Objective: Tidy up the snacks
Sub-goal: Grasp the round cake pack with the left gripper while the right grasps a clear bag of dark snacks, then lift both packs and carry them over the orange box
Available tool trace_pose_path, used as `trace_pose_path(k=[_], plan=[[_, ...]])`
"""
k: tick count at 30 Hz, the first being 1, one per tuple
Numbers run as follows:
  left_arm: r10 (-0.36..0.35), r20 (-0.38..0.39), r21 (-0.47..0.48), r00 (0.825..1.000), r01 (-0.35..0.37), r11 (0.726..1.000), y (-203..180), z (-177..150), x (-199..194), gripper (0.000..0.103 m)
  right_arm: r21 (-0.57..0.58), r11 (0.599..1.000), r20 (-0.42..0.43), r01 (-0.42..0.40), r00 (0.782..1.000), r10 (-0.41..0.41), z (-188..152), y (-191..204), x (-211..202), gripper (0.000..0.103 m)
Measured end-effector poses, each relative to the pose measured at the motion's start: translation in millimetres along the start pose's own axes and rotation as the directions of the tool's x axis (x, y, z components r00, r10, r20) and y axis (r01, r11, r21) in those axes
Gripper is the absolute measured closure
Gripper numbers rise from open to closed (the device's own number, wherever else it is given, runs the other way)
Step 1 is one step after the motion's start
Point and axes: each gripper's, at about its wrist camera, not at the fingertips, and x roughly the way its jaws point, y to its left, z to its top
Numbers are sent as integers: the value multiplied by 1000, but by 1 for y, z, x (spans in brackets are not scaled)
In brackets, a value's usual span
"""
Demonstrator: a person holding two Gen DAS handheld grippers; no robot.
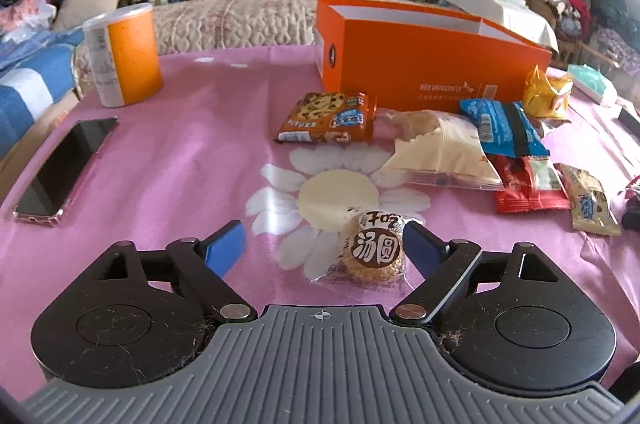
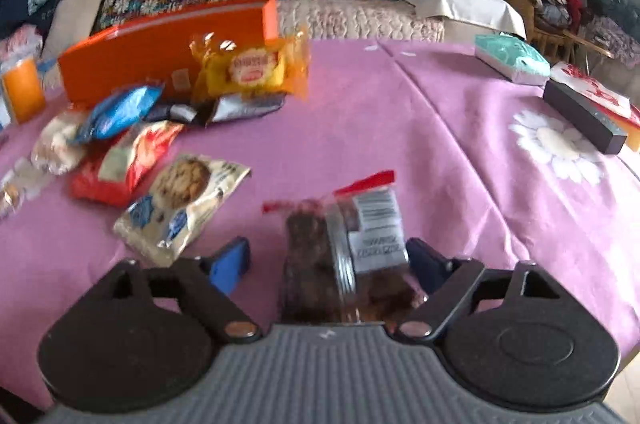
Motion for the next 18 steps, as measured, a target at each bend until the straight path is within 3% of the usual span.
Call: trace_pose_path(k=[2,6,11,15,17,18], plan=[[-4,-2,5,1000,4,1000,-1,-1,0,30,-1,1000,5,-22,1000,22,-3,6,-5,25],[9,-8,44,1000,-8,999,-6,-3,2,27,-1,1000,17,4,1000,-4,-4,8,-1,15],[20,-29,57,999,-18,998,-11,-3,11,27,6,1000,26,-5,1000,5,-3,9,3,14],[-6,-48,55,999,9,998,-24,0,20,32,15,1000,30,-9,1000,8,-3,8,3,15],[11,-59,100,998,-5,995,-34,-3,26,35,5,1000,31,2,1000,-3,-4,7,3,16],[21,-47,122,999,-15,992,-37,-4,25,41,-1,1000,34,11,999,-10,-5,7,2,17]])
